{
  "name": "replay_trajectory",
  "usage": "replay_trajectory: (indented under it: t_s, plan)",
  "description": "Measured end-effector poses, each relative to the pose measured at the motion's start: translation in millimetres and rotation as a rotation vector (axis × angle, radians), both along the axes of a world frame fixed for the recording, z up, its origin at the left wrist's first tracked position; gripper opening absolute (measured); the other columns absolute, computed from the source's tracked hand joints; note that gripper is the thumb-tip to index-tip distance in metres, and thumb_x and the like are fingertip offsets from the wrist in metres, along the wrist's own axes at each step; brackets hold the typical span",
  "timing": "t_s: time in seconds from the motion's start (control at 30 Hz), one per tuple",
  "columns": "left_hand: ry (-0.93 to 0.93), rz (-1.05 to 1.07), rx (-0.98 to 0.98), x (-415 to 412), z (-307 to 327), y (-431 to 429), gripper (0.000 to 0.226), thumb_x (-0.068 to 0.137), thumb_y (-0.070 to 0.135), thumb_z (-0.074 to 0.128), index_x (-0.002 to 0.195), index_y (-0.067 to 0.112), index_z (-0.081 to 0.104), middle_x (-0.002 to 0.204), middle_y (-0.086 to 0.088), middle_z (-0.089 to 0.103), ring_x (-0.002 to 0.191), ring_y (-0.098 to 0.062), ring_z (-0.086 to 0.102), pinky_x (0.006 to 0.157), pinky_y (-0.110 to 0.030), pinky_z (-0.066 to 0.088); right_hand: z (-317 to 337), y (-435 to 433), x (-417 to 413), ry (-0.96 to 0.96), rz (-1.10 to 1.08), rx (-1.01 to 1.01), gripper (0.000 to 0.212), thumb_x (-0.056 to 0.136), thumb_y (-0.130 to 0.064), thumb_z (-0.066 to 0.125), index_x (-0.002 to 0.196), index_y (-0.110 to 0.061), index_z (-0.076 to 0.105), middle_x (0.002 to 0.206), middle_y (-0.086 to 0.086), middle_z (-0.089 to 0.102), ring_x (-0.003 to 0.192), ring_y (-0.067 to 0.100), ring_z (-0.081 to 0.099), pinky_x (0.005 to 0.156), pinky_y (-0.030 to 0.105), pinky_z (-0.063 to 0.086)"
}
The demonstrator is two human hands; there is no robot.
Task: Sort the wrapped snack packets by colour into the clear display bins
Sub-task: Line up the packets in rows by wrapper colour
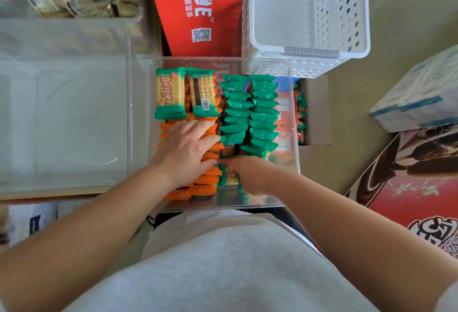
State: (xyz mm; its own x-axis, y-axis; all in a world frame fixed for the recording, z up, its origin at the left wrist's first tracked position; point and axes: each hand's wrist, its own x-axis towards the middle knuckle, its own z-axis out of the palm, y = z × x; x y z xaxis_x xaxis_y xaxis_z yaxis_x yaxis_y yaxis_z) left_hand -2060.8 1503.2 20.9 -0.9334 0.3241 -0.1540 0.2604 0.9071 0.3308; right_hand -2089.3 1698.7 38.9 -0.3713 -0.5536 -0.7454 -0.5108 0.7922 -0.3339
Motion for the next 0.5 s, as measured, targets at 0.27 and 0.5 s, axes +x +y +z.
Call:
replay_trajectory:
  t_s: [0.27,0.5]
  plan:
    - [-0.009,0.007,0.014,0,4,0,0.052,0.081,0.042,0.077,0.128,0.020,0.065,0.146,-0.009,0.049,0.132,-0.032,0.044,0.111,-0.052,0.032,-7,0,-3,0.040,0.243,0.098,0.078,0.094,-0.003,0.052,0.159,-0.018,0.011,0.153,0.005,0.043,0.136,0.025,0.044,0.107,0.035,0.042]
    - [-0.013,0.005,-0.001,-1,7,2,0.054,0.084,0.045,0.073,0.132,0.023,0.061,0.150,-0.006,0.045,0.136,-0.029,0.039,0.114,-0.049,0.028,-8,10,-1,0.142,0.224,0.044,0.047,0.089,-0.005,0.057,0.134,-0.021,0.057,0.136,-0.001,0.052,0.120,0.022,0.056,0.089,0.034,0.052]
